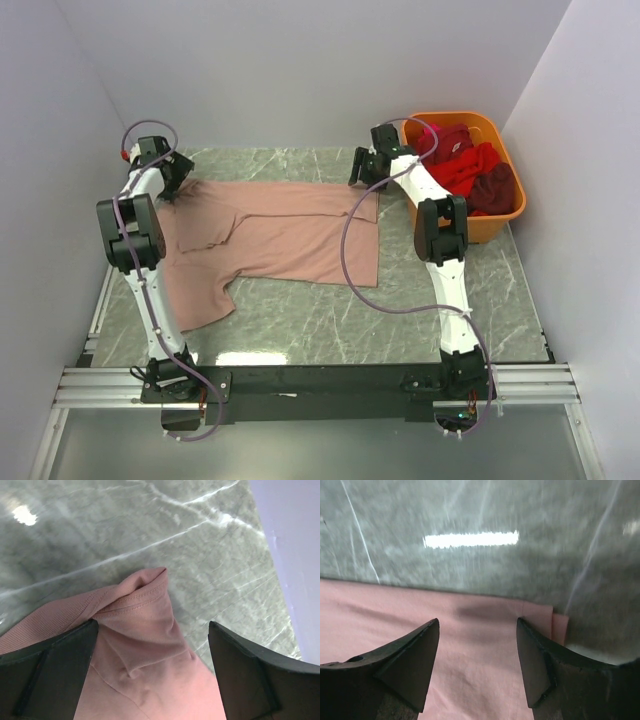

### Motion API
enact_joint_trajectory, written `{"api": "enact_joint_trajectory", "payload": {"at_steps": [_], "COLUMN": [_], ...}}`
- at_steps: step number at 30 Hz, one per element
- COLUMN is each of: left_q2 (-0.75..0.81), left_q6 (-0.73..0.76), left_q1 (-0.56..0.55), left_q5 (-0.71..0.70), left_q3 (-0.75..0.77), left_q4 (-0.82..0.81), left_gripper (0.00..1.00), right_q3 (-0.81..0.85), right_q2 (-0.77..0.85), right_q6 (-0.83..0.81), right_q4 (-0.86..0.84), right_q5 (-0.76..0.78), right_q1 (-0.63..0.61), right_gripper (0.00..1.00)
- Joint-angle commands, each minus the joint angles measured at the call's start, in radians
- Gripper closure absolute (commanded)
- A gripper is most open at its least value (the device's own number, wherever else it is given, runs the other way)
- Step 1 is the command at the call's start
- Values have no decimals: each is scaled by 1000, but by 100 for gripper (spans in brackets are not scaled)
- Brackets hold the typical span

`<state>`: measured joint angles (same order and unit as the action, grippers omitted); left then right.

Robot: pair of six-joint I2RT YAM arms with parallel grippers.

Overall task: Fold and stack the t-shirts
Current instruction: Fold the tshirt

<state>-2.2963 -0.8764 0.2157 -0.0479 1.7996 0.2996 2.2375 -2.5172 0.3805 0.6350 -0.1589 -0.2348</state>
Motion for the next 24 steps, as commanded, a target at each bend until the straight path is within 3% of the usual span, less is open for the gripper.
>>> {"api": "enact_joint_trajectory", "payload": {"at_steps": [1, 4, 7, 9, 13, 20, 24], "left_q2": [-72, -48, 71, 167, 499, 975, 1187], "left_q6": [25, 31, 33, 28, -31, -225, -272], "left_q1": [7, 5, 5, 5, 7, 5, 5], "left_q5": [22, 20, 16, -4, -89, -224, -227], "left_q3": [62, 155, 104, -27, -302, -881, -1028], "left_q4": [67, 130, 131, 116, 128, 278, 418], "left_gripper": [1, 0, 1, 1, 1, 0, 1], "right_q3": [94, 96, -16, -143, -304, -730, -895], "right_q2": [-32, 15, 133, 248, 412, 699, 785], "right_q6": [-22, -43, -69, -94, -106, -20, 33], "right_q4": [-26, -50, -96, -164, -210, -369, -411], "right_q5": [13, -7, -24, -15, 39, 30, -16], "right_q1": [14, 14, 3, -14, -50, -110, -120], "right_gripper": [30, 30, 30, 30, 28, 27, 27]}}
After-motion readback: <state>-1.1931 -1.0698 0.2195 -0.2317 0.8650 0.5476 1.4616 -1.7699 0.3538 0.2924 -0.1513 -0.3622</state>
